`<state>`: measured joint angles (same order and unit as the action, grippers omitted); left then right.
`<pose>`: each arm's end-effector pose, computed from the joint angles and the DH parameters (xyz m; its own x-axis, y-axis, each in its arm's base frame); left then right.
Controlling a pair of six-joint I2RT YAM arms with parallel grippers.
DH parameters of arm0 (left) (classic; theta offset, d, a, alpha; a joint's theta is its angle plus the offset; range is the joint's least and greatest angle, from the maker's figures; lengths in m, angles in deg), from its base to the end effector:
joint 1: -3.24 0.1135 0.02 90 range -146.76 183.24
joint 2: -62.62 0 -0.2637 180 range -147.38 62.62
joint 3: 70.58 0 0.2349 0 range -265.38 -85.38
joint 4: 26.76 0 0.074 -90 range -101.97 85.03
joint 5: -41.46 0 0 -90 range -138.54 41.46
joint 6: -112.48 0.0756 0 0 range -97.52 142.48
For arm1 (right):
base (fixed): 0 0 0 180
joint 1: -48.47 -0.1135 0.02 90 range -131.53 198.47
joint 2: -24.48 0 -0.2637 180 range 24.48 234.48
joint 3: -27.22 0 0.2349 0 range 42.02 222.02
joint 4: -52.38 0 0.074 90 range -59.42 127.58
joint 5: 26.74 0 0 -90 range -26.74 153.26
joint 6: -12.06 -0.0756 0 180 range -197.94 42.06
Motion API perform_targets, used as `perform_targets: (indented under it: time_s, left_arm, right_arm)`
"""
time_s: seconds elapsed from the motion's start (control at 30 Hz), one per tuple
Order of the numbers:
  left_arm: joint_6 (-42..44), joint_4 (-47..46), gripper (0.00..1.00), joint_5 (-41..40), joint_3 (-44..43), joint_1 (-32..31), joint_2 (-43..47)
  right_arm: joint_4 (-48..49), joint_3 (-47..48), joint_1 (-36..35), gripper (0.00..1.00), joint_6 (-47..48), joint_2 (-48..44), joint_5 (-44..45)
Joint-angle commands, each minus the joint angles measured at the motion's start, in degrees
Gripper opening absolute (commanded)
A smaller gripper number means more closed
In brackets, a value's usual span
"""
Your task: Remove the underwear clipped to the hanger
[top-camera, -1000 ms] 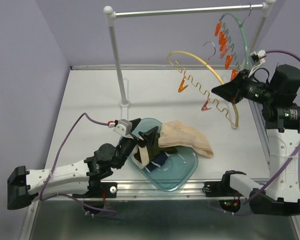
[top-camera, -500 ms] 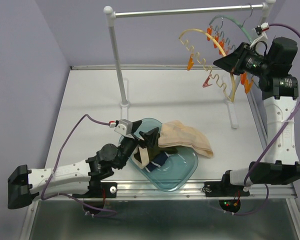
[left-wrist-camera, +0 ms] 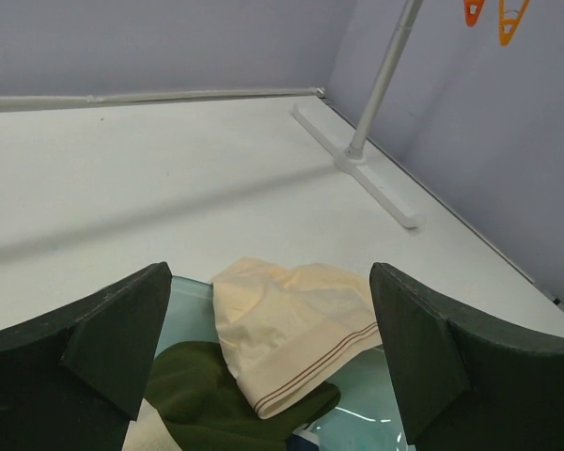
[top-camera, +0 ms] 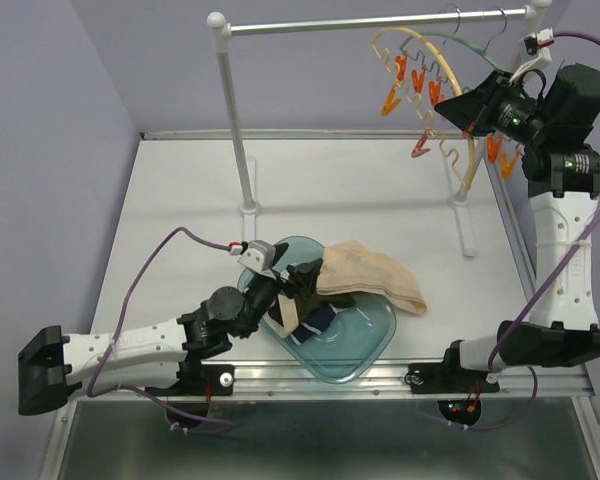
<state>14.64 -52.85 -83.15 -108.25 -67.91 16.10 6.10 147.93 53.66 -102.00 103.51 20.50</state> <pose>0.1055 -0.1761 0.3091 0.0125 -0.3842 -0.9232 0.6110 0.7337 -0.2970 0.2779 0.0263 0.5182 -0.3206 0.3297 -0.8880 -0.5222 0.7206 0.4561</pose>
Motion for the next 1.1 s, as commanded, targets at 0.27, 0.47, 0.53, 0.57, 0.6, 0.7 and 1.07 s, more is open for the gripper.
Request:
perform_targets:
  time_s: [0.27,0.47,0.53,0.57,0.6,0.7,1.07]
  left_arm:
    - [7.57,0.01,0.99,7.27,-7.8,0.67,-6.91]
    - [12.92,1.06,0.99,16.49,-11.22,1.19,-10.95]
    - [13.72,1.68,0.99,19.04,-12.89,1.54,-12.1]
    - [13.99,2.29,0.99,19.66,-13.42,1.72,-13.23]
    - [13.99,2.56,0.99,20.28,-14.03,2.07,-13.85]
    - [13.81,3.18,0.99,22.48,-15.62,2.51,-16.05]
    - [15.74,8.52,0.99,32.05,-23.16,5.06,-25.79]
  right_arm:
    - [6.88,5.02,-0.01,0.03,0.76,3.77,3.39]
    - [6.87,0.79,-0.01,0.19,3.92,1.31,3.65]
    - [6.79,0.44,-0.01,0.24,5.06,0.52,3.91]
    - [6.79,0.35,-0.01,0.25,5.33,0.34,4.0]
    - [6.79,0.26,-0.01,0.27,5.51,0.17,4.26]
    - [6.79,-0.26,-0.01,0.34,5.86,-0.27,4.7]
    - [6.35,-2.11,-0.01,1.0,16.39,-7.38,11.9]
